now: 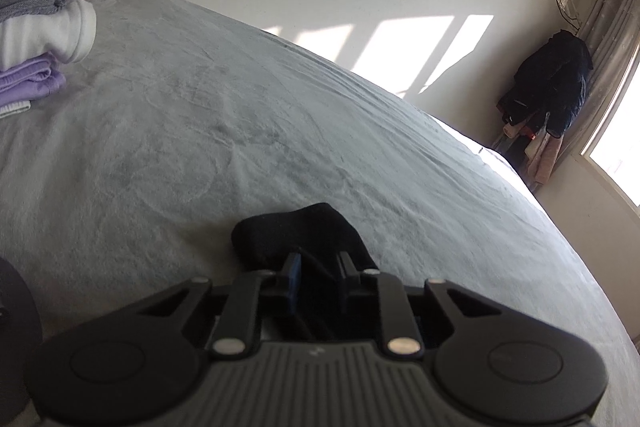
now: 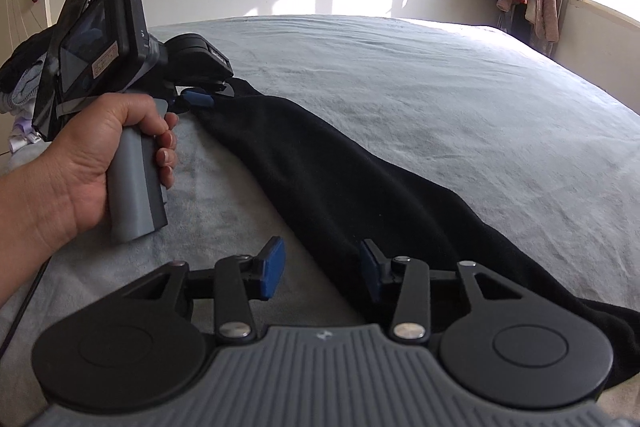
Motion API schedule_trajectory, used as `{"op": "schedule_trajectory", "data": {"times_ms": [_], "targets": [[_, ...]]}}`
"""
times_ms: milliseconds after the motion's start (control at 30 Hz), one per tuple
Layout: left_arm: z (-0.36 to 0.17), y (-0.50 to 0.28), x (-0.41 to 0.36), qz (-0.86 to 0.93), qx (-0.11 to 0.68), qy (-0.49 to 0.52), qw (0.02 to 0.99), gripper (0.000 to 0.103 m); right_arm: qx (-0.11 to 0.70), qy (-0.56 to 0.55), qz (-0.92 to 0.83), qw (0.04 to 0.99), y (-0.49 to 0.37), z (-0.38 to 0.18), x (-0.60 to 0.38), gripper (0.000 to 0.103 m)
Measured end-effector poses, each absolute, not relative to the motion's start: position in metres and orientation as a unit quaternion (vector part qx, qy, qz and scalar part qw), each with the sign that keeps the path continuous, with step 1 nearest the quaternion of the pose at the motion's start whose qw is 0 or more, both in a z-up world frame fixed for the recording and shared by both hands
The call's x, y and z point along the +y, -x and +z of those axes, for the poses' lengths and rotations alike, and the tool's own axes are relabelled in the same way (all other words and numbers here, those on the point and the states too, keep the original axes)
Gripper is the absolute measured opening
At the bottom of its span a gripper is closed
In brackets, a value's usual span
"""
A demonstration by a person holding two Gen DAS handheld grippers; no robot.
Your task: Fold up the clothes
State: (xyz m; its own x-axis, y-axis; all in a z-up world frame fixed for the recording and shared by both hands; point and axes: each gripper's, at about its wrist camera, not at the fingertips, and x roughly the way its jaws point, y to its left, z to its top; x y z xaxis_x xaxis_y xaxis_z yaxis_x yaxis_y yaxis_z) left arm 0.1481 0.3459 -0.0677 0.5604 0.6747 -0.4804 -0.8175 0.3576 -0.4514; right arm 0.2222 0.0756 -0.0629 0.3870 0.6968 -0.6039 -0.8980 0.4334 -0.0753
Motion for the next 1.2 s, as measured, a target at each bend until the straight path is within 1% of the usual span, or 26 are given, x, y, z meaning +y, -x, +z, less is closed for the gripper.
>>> {"op": "schedule_trajectory", "data": {"times_ms": [300, 467, 500, 567, 600, 633, 767, 867, 900, 933, 967, 1033, 1067, 1100, 1200], "targets": [[-0.066, -0.157, 0.35, 0.453, 0.118, 0.317, 0.825, 0.018, 0.227, 0.217, 0.467, 0.827, -0.217, -0.063, 0.083, 0.043], [-0.064, -0.157, 0.343, 0.461, 0.12, 0.309, 0.823, 0.018, 0.237, 0.199, 0.467, 0.829, -0.224, -0.067, 0.082, 0.043], [-0.063, -0.157, 0.341, 0.464, 0.123, 0.304, 0.823, 0.019, 0.239, 0.195, 0.468, 0.828, -0.225, -0.067, 0.081, 0.043], [-0.061, -0.161, 0.336, 0.461, 0.129, 0.294, 0.827, 0.027, 0.243, 0.188, 0.469, 0.828, -0.226, -0.066, 0.08, 0.043], [-0.06, -0.163, 0.333, 0.458, 0.133, 0.289, 0.83, 0.034, 0.244, 0.186, 0.47, 0.828, -0.227, -0.066, 0.08, 0.043], [-0.059, -0.165, 0.331, 0.455, 0.136, 0.284, 0.833, 0.037, 0.244, 0.186, 0.47, 0.828, -0.226, -0.066, 0.081, 0.043], [-0.059, -0.173, 0.335, 0.451, 0.145, 0.279, 0.835, 0.038, 0.243, 0.187, 0.47, 0.828, -0.225, -0.066, 0.082, 0.043], [-0.06, -0.176, 0.345, 0.462, 0.151, 0.277, 0.829, 0.031, 0.244, 0.184, 0.471, 0.828, -0.225, -0.066, 0.081, 0.043], [-0.059, -0.177, 0.348, 0.467, 0.155, 0.273, 0.826, 0.014, 0.244, 0.184, 0.47, 0.828, -0.224, -0.066, 0.081, 0.043], [-0.059, -0.178, 0.35, 0.47, 0.157, 0.27, 0.826, 0.001, 0.243, 0.184, 0.469, 0.829, -0.224, -0.066, 0.081, 0.043], [-0.059, -0.178, 0.352, 0.468, 0.156, 0.269, 0.827, 0.001, 0.242, 0.184, 0.468, 0.829, -0.224, -0.066, 0.083, 0.043], [-0.053, -0.175, 0.346, 0.48, 0.135, 0.235, 0.834, 0.0, 0.243, 0.18, 0.474, 0.827, -0.223, -0.067, 0.084, 0.03], [-0.048, -0.173, 0.34, 0.49, 0.121, 0.208, 0.838, 0.0, 0.243, 0.176, 0.475, 0.827, -0.222, -0.066, 0.085, 0.013], [-0.046, -0.173, 0.338, 0.499, 0.116, 0.19, 0.838, 0.0, 0.243, 0.174, 0.471, 0.83, -0.222, -0.066, 0.086, 0.009], [-0.041, -0.176, 0.337, 0.521, 0.117, 0.15, 0.832, 0.0, 0.262, 0.139, 0.482, 0.825, -0.228, -0.063, 0.082, 0.009]]}}
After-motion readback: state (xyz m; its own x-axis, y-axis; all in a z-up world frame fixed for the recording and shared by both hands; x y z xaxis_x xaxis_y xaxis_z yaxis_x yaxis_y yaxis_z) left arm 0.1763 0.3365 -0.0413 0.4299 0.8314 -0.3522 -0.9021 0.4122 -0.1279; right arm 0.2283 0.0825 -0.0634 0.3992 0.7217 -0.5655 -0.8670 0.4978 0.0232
